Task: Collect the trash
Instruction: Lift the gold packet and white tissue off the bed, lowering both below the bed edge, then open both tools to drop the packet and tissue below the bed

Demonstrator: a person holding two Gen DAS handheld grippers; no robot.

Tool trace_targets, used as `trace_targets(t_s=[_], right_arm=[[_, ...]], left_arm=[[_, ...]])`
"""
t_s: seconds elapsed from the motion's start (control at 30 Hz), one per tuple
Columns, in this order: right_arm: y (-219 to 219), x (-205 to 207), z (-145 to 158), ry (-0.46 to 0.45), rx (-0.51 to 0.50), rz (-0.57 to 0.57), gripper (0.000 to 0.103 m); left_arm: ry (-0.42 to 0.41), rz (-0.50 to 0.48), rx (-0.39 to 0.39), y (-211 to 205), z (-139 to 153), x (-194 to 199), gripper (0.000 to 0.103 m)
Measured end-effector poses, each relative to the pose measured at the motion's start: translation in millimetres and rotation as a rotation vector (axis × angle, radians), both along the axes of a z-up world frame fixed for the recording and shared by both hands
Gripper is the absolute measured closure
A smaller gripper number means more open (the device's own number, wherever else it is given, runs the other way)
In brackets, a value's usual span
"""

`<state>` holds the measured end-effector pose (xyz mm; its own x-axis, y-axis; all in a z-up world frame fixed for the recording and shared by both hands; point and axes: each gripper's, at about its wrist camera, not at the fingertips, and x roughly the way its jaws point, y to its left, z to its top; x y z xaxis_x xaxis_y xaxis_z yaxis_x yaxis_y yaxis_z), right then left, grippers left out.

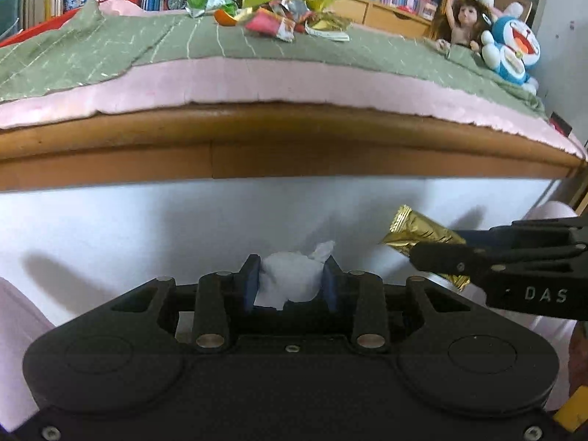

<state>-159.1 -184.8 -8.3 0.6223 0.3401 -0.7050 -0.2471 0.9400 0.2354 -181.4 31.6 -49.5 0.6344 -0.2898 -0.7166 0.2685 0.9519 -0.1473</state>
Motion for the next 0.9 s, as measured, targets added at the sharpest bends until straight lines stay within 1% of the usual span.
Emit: trace_targets(t_s=[0.13,0.17,0.2,0.27,0.33,0.43,0.5,0.6,0.9], right_arm=[[-2,-1,-2,0.007,0.000,-0.016,0.065],[-3,-2,-2,0.010,-0.001,-0.018,0.065],[-3,-2,-3,0.012,-0.004,-0.021,0.065],[-3,-3,-3,0.015,-0.008,-0.024,0.065],[-3,-4,-3,0.015,-0.013,-0.030,0.065],[-4,-4,-3,0.013,-0.019,-0.040,0.065],[-5,-3,-4,0.017,-0.016,-0.047,0.065],[-6,-1,-6,0.024,-0.011,-0.051,0.065],[-2,4,-10,0.037,-0.011,-0.044,0.064]], left_arm=[[0.016,-0.006,-0.002,-3,-5,4,0.069],[0.019,-0.009,-0.005,-4,-6,6,0.069],[0.019,-0.009,-0.009,-4,-6,6,0.066],[0.013,-0.001,-0.014,-5,-7,8,0.050],[0.007,0.007,-0.008,-7,-8,9,0.013],[-0.015,0.028,-0.017,-3,-7,10,0.000],[-0.009,0.042,-0.031,1,-8,12,0.000],[0.024,0.070,-0.048,9,-13,18,0.000],[0.108,0.138,-0.049,27,-26,24,0.000]])
